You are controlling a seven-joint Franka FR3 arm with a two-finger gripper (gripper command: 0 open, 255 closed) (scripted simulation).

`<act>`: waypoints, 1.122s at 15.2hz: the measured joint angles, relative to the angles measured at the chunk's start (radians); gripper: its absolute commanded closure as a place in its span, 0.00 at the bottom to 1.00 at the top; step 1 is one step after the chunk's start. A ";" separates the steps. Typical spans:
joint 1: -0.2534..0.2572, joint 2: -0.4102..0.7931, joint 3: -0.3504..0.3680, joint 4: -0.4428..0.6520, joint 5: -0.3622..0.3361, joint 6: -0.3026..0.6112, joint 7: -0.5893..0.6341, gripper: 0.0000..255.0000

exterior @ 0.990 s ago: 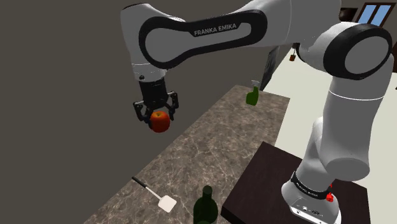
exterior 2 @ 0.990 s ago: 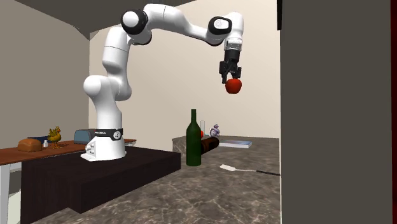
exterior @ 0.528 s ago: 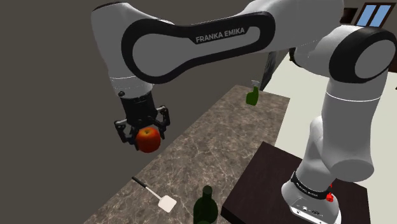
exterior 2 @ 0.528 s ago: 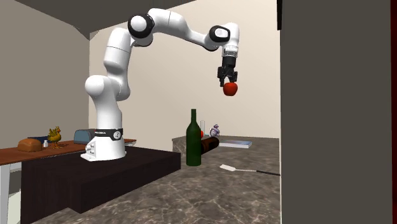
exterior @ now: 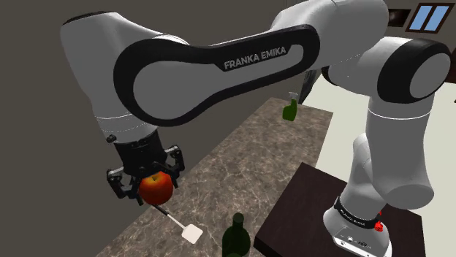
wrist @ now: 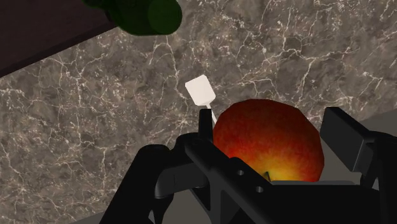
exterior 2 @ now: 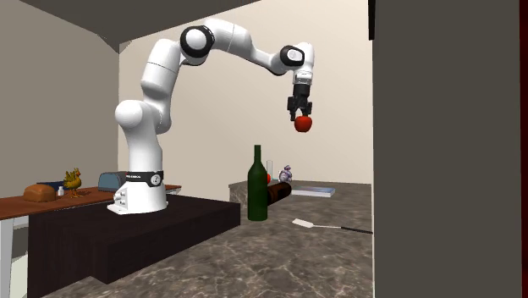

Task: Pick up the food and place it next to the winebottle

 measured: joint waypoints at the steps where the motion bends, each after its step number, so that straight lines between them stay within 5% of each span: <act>1: 0.001 0.000 0.000 -0.013 0.000 0.013 0.002 1.00; 17: -0.003 0.031 -0.008 -0.188 -0.013 0.217 0.002 1.00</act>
